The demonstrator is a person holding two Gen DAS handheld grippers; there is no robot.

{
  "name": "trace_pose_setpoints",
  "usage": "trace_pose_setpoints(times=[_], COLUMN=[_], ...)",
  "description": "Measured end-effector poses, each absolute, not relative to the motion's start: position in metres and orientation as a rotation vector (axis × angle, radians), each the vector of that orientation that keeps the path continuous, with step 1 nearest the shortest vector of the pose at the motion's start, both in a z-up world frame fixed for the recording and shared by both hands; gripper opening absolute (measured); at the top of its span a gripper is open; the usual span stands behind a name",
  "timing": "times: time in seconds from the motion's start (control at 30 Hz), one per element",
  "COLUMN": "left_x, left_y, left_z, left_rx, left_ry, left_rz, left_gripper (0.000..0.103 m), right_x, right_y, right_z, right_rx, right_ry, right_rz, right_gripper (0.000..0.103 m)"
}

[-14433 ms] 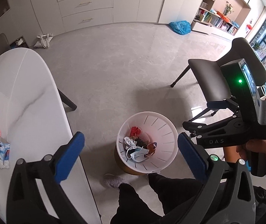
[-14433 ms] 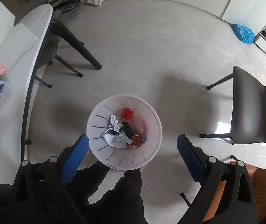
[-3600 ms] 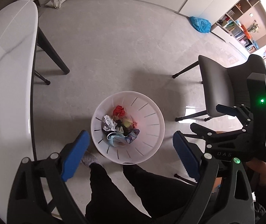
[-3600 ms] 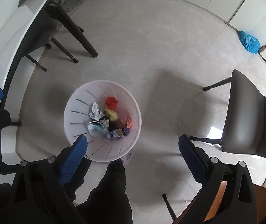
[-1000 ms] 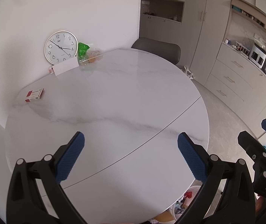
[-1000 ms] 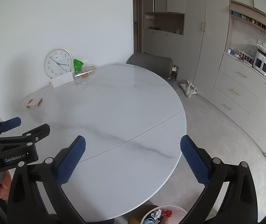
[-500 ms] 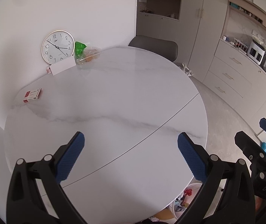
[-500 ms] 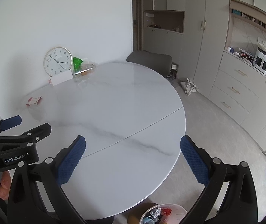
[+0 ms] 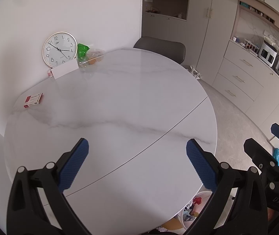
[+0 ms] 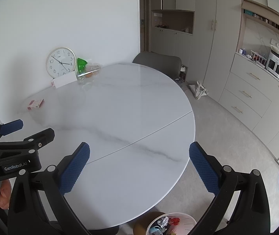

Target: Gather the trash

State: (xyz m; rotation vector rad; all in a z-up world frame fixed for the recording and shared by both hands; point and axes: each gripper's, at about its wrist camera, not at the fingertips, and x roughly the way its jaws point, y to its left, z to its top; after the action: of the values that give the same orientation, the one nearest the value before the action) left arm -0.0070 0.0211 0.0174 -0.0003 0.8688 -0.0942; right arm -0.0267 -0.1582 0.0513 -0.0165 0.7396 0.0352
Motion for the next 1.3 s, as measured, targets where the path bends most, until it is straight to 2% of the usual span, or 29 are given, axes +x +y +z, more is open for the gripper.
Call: trace_pose_setpoints(times=[1.3], left_x=[-0.0092], left_y=[0.0242], left_z=[0.0169], left_rx=[-0.008], left_ry=[0.872], left_rz=[-0.101], left_gripper=[0.095], right_x=[-0.0301], right_y=[-0.1536], right_z=[0.0497], right_rx=[-0.019], right_ry=[0.745], right_rz=[0.038], right_gripper=[0.101])
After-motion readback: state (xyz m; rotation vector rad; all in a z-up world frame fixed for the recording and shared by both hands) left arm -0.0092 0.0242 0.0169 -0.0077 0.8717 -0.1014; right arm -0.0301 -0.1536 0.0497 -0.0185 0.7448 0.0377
